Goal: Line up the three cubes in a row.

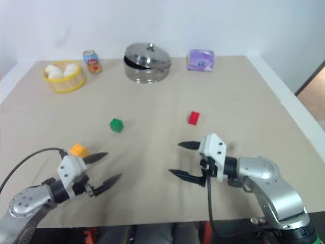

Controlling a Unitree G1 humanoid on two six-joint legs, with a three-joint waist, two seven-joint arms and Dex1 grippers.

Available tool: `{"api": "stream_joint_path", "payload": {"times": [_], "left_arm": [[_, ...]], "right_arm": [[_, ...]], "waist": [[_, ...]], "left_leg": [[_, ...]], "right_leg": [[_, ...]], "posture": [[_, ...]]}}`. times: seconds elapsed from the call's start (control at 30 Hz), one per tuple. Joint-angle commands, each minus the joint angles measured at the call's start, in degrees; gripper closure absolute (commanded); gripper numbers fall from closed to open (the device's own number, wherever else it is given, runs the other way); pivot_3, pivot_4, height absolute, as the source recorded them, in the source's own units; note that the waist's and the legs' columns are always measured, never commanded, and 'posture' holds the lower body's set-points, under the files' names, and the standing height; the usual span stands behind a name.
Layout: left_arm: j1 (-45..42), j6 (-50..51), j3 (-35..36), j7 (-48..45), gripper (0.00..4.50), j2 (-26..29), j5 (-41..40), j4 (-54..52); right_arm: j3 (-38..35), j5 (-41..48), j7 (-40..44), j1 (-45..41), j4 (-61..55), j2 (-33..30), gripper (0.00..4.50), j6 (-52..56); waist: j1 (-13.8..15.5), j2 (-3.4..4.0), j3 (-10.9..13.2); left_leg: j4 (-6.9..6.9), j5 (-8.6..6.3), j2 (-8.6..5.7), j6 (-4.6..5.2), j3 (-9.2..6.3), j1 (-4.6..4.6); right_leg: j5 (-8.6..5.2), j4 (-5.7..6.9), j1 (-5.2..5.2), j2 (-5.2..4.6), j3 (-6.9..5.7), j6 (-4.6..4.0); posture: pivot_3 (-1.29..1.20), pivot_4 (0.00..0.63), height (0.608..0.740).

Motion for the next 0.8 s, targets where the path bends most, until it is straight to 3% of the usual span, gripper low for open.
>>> {"api": "stream_joint_path", "payload": {"times": [0.03, 0.27, 0.6, 0.8], "left_arm": [[-0.41, -3.0, -0.28, -2.11, 0.02, 0.76, -0.12, -1.1], [-0.76, -5.21, 0.03, -5.48, 0.02, -1.89, -5.56, 0.65], [-2.55, -5.17, -0.45, -3.4, 0.02, -3.33, -4.71, 1.76], [-8.81, -1.68, -2.28, 0.05, 0.02, -4.8, -5.13, 0.03]], "right_arm": [[-1.31, 1.34, -0.37, -0.48, -1.91, -0.29, 0.0, 0.24], [-1.76, 4.84, -3.57, -1.47, -2.74, -0.02, 0.0, 6.36], [-2.22, 3.33, -5.99, -0.98, -3.66, 1.14, 0.0, 3.87], [-2.17, -2.01, -19.82, -14.09, 5.04, 4.0, 0.0, 11.44]], "waist": [[0.0, 0.0, 0.0], [0.0, 0.0, 0.0], [0.0, 0.0, 0.0], [-0.08, -0.02, -0.01]], "left_leg": [[0.0, 0.0, 0.0, 0.0, 0.0, 0.0], [0.0, -0.02, 0.01, -0.03, 0.03, 0.0], [0.03, -0.02, 0.01, -0.02, 0.03, 0.0], [0.17, -0.01, 0.02, -0.02, 0.13, 0.02]], "right_leg": [[0.0, 0.0, 0.0, 0.0, 0.0, 0.0], [0.0, -0.01, 0.0, 0.0, 0.03, 0.0], [0.01, -0.01, 0.01, 0.02, 0.02, 0.01], [0.26, -0.01, -0.01, 0.03, 0.11, 0.02]], "posture": [[0.0, 0.15, 0.74], [0.0, 0.15, 0.74], [0.0, 0.15, 0.74], [0.0, 0.15, 0.74]]}}
